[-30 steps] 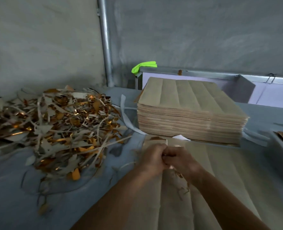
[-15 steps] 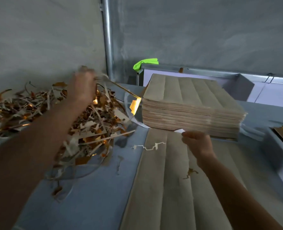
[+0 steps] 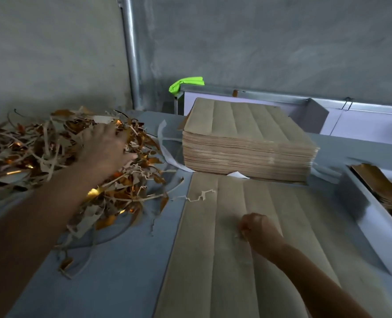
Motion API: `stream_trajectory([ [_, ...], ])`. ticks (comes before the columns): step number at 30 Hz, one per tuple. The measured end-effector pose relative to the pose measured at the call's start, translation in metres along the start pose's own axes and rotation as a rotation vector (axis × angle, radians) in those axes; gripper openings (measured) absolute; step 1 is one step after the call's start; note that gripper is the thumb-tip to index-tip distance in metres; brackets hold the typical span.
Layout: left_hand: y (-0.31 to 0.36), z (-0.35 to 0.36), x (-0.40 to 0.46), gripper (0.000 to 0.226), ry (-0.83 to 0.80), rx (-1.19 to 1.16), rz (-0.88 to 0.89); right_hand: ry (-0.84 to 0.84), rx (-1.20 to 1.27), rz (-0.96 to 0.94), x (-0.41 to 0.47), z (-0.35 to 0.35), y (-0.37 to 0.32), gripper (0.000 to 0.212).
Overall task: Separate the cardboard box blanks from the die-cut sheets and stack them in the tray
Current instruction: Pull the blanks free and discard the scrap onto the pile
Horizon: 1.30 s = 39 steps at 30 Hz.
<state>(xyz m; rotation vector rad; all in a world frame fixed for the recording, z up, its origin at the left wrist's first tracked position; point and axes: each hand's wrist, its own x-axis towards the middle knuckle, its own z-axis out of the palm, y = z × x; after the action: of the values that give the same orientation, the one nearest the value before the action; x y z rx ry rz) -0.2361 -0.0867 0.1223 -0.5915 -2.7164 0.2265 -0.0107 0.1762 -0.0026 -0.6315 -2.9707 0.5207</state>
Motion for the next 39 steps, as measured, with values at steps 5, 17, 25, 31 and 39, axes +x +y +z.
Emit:
stream_trajectory([
  [5,0.082,0.014,-0.023,0.029,0.017,-0.448,0.396,0.194,0.318,0.012,0.025,-0.004,-0.038,0.013],
  [17,0.151,0.081,-0.022,0.020,-0.394,-0.498,0.269,0.074,0.047,-0.098,0.102,0.030,-0.077,0.021],
  [25,0.100,0.024,-0.012,0.009,0.073,-0.866,0.034,0.232,0.862,0.060,0.095,-0.004,-0.169,0.014],
  [31,0.007,0.017,-0.006,0.020,0.312,-0.798,-0.267,-0.185,1.307,-0.074,0.084,-0.030,-0.238,0.043],
  [39,0.000,0.018,-0.022,0.025,-0.228,-0.047,-0.319,0.053,0.716,0.040,0.035,-0.008,-0.140,0.013],
])
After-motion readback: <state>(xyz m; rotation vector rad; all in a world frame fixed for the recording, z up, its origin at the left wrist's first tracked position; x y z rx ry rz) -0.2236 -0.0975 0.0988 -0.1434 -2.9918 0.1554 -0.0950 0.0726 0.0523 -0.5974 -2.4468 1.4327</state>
